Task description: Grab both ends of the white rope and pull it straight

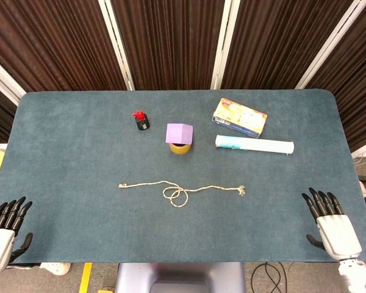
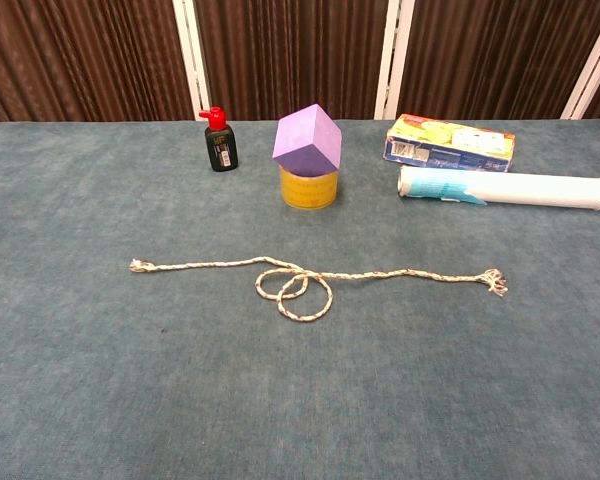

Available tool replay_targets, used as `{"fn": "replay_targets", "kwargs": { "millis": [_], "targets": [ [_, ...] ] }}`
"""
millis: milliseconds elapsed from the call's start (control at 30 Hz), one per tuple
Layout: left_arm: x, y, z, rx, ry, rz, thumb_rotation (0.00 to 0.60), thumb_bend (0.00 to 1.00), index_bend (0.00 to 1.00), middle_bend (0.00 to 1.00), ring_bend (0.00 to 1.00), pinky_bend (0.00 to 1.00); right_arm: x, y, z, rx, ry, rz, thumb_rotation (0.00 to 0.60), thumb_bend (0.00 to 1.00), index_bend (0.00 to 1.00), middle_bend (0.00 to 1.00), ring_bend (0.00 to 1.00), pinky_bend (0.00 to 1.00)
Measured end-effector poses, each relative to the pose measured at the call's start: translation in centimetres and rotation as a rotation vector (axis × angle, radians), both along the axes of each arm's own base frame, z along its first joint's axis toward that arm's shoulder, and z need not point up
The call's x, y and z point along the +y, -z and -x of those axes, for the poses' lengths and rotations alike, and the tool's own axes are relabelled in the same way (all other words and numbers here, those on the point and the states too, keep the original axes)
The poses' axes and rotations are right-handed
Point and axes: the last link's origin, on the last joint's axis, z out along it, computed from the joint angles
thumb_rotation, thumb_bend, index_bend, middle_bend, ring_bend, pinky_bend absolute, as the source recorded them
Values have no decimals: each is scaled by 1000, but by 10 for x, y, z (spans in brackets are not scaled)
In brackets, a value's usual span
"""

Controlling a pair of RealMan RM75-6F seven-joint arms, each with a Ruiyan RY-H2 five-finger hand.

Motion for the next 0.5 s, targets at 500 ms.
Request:
{"fn": "replay_targets", "kwargs": {
  "millis": [500],
  "targets": [
    [40, 36, -20, -47, 69, 204, 600, 578, 194, 18, 0, 77, 0, 11, -5, 8, -18, -28, 600, 249, 0, 0, 0, 0]
  ]
}}
